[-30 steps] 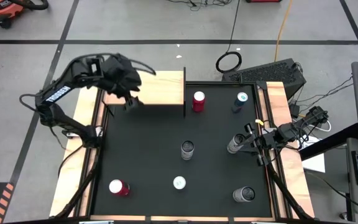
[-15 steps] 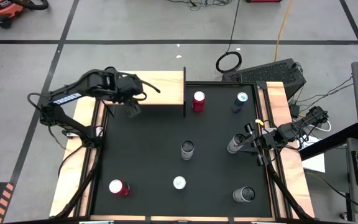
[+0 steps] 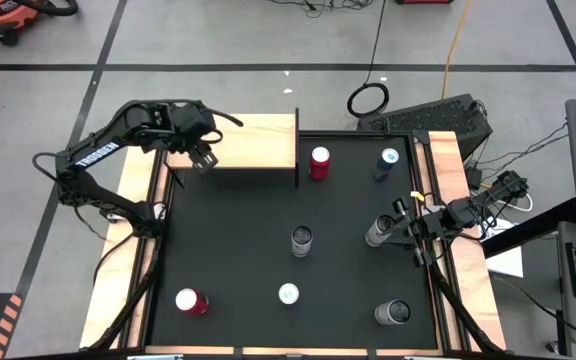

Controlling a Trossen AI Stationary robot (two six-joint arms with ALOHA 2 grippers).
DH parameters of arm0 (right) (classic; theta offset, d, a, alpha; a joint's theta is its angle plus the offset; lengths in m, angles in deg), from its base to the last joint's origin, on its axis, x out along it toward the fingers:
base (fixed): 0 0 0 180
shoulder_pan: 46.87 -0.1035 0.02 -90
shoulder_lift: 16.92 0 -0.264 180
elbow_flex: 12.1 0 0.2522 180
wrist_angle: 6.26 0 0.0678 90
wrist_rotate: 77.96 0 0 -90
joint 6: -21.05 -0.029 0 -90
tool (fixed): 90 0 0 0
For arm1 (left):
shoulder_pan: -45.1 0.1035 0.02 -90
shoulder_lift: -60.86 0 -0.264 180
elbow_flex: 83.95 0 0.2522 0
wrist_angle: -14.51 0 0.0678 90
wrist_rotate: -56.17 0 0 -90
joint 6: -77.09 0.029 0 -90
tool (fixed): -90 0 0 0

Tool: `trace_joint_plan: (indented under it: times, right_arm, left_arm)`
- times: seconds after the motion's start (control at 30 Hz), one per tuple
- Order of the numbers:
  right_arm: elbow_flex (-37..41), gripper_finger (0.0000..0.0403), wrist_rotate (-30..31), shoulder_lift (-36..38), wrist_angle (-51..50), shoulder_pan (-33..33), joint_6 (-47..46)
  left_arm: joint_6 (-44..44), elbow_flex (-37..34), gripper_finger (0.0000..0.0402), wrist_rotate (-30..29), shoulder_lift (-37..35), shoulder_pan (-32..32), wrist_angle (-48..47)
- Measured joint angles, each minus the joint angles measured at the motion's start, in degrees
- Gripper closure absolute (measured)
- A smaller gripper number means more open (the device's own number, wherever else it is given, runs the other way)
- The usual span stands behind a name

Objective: Place canned beverage on shelf
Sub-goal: Put the left white pink soda can on the shelf

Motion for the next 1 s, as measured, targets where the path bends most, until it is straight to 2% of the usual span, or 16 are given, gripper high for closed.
trace_joint_plan:
  times: [0.2,0.4,0.63,0.73,0.83,1.0]
  right_arm:
    - [0.0,0.0335,0.0,0.0,0.0,0.0,0.0]
    - [0.0,0.0335,0.0,0.0,0.0,0.0,0.0]
    - [0.0,0.0335,0.0,0.0,0.6,0.0,0.0]
    - [0.0,0.0335,0.0,0.0,0.8,0.0,-0.1]
    - [0.0,0.0335,0.0,0.0,0.9,0.0,-0.1]
    - [0.0,0.0335,0.0,0.0,1.1,0.0,-0.1]
  left_arm:
    - [1.2,0.0,0.0250,0.0,-0.2,2.3,0.0]
    - [1.2,0.0,0.0314,6.7,-0.2,4.1,-0.1]
    - [0.4,0.0,0.0370,7.1,-1.0,6.1,-0.1]
    - [-3.0,0.0,0.0392,10.0,-1.4,8.0,-0.1]
    - [-4.8,0.0,0.0400,12.4,-1.5,9.1,-0.1]
    - [-6.2,0.0,0.0400,11.2,-1.6,9.8,-0.1]
